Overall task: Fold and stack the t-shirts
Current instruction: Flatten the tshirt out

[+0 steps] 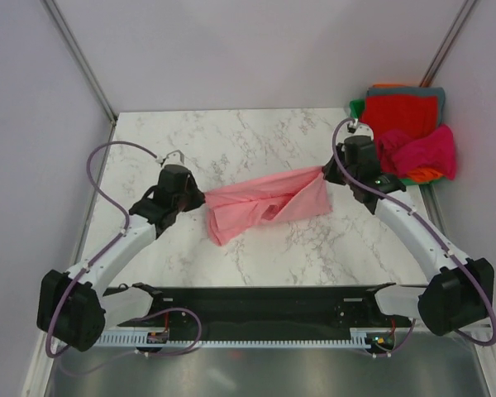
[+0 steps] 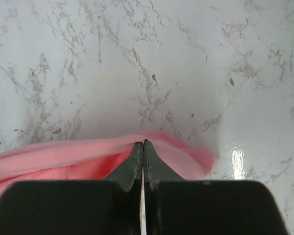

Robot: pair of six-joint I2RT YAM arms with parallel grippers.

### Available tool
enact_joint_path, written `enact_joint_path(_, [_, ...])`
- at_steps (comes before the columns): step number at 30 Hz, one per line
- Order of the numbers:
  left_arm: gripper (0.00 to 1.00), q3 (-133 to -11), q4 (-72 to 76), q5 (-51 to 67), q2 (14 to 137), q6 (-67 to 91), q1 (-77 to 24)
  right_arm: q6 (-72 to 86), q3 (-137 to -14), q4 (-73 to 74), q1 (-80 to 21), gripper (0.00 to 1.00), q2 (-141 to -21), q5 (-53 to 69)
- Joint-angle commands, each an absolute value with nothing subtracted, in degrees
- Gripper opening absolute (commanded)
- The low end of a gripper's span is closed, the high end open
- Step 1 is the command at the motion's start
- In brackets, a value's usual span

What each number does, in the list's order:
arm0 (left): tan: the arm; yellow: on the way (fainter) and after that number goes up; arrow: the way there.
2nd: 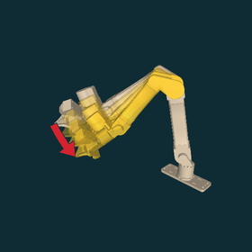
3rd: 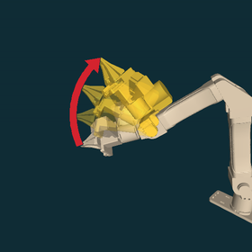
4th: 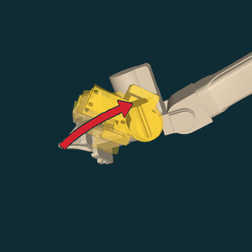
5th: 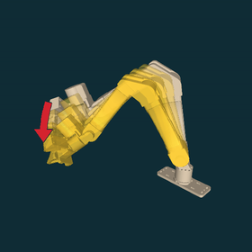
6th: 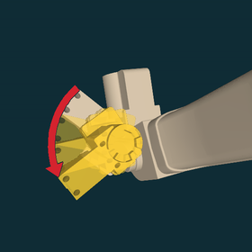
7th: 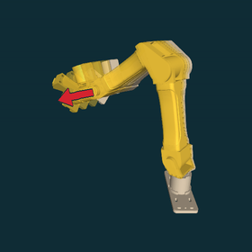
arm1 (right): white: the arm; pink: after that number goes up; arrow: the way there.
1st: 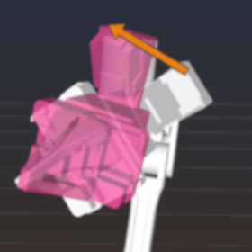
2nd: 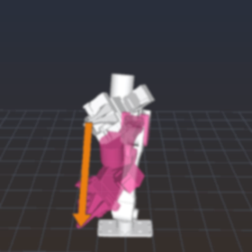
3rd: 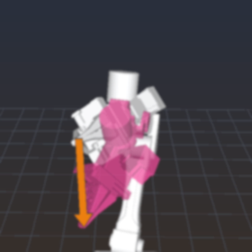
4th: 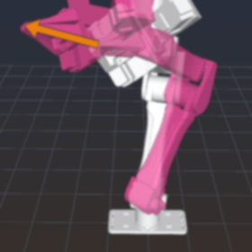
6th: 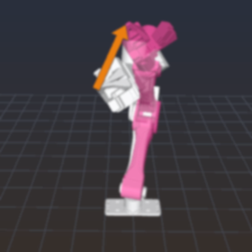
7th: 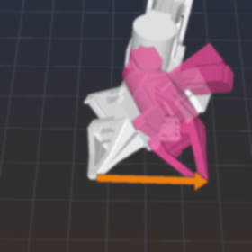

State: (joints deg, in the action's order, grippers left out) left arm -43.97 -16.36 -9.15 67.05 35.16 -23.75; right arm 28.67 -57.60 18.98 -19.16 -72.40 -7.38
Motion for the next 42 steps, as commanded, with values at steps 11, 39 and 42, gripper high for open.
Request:
enact_joint_path(11, [0.02, -70.9, -37.3, -3.5, 48.9, 34.1, -21.3, 23.6, -81.6, 38.0, -10.7, 0.00, -60.4, 0.2])
enact_joint_path(39, [0.02, -90.0, -45.9, -12.8, 67.3, 39.5, -16.2, 27.7, -71.5, 27.2, -10.6, 0.46, -72.5, 25.5])
enact_joint_path(42, [0.02, -87.6, -40.8, -10.9, 71.2, 40.6, -12.1, 25.0, -72.0, 26.9, -11.9, 0.68, -78.2, 22.6])
